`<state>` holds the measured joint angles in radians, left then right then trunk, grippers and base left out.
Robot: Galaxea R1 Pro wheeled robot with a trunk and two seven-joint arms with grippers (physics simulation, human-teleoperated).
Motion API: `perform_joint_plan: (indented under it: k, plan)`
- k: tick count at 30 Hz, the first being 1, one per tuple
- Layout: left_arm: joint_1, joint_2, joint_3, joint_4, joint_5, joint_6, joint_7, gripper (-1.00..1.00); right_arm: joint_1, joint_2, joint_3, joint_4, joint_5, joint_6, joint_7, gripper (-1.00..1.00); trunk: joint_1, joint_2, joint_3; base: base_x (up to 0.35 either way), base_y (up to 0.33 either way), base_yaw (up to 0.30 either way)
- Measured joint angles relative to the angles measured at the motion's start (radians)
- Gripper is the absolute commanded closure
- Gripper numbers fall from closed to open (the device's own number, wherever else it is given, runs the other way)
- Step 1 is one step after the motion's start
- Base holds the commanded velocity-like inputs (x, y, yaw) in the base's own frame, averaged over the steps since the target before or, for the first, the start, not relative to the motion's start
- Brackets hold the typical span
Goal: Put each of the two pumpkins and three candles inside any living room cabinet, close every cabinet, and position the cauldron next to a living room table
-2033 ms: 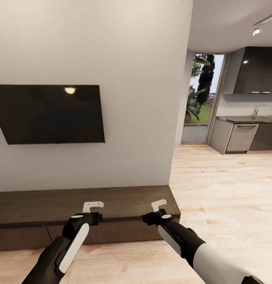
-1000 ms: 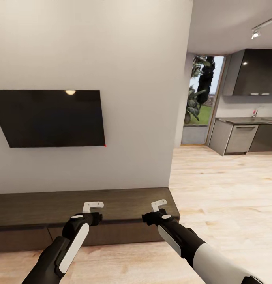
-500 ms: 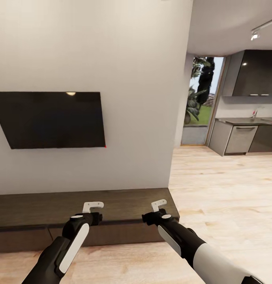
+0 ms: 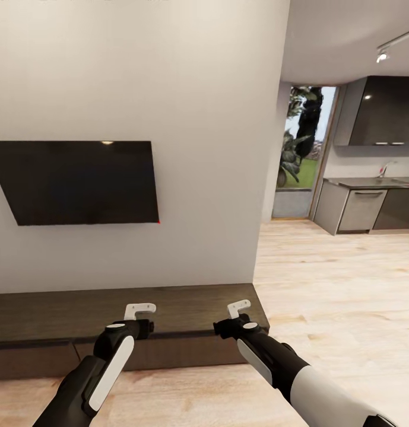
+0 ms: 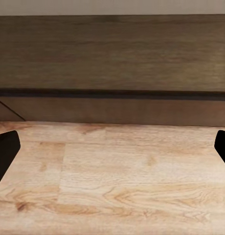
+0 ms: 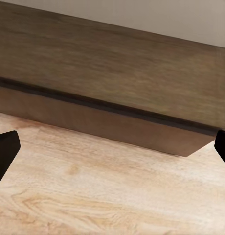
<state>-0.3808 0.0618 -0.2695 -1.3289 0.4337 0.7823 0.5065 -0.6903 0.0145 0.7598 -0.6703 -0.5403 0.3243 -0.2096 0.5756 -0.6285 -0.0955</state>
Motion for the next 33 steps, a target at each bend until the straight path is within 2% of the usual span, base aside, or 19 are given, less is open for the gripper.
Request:
perform_joint_plan:
  k: [33]
  plan:
    - [-0.001, 0.000, 0.000, 0.001, 0.000, 0.001, 0.000, -1.00, -0.001, 0.000, 0.000, 0.001, 0.000, 0.000, 0.000, -1.00, -0.126, 0.229, 0.101, 0.000, 0.000, 0.000]
